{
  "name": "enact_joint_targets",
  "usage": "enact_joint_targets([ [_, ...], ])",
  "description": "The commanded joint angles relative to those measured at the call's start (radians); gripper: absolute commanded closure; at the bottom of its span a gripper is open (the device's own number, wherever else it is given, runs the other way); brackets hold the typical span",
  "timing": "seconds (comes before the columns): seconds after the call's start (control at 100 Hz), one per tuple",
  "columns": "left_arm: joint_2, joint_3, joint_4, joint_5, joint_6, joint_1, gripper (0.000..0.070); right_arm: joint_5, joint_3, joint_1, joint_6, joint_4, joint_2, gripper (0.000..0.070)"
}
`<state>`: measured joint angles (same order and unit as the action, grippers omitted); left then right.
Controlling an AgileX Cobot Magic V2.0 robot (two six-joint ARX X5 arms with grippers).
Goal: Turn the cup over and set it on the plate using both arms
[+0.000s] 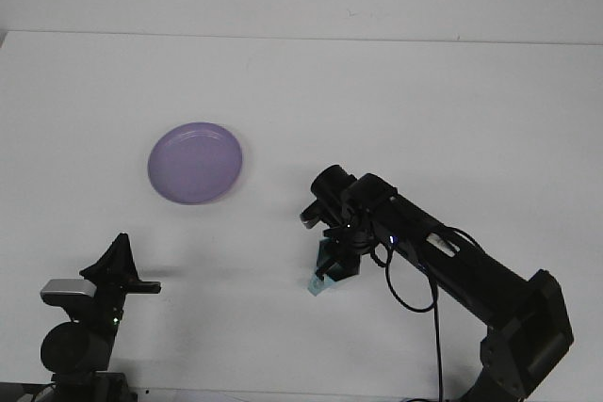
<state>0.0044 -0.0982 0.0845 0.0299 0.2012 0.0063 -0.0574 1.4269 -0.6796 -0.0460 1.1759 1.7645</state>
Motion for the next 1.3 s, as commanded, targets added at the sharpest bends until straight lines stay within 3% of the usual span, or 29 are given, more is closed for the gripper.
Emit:
enact_joint_targets([
  [0.0,0.0,-0.013,0.008,0.004,0.002,0.0,0.0688,-0.003,0.02,-0.008,-0.015,-0.002,0.026,0.0385],
  [0.07,0.0,-0.013,0.014,0.004,0.002,0.0,0.0688,-0.002,0.021,-0.008,-0.031,0.0,0.026,0.0284],
  [0.18,0.0,-0.013,0.024,0.011,0.011,0.0,0.0688,0.004,0.029,0.011,-0.035,0.002,0.005,0.0283],
  [0.29,0.0,-0.013,0.037,0.055,0.061,-0.001,0.0688,0.004,0.054,0.037,-0.034,0.019,-0.046,0.0283],
  [0.43,0.0,-0.014,0.085,0.154,0.119,-0.001,0.0688,0.0,0.064,0.094,-0.034,-0.002,-0.166,0.0284],
  [0.67,0.049,-0.103,0.057,0.229,0.179,-0.001,0.0688,-0.122,0.026,0.257,-0.033,-0.153,-0.431,0.0285],
  [0.85,0.194,-0.254,-0.024,0.274,0.177,-0.002,0.0688,-0.136,-0.187,0.37,-0.015,-0.384,-0.678,0.0287],
  [1.09,0.509,-0.519,-0.16,0.391,0.167,-0.039,0.0688,-0.113,-0.577,0.457,0.077,-0.741,-1.021,0.0287],
  [1.29,0.788,-0.742,-0.361,0.424,0.037,-0.152,0.0688,0.002,-0.798,0.475,0.072,-0.867,-1.235,0.0288],
])
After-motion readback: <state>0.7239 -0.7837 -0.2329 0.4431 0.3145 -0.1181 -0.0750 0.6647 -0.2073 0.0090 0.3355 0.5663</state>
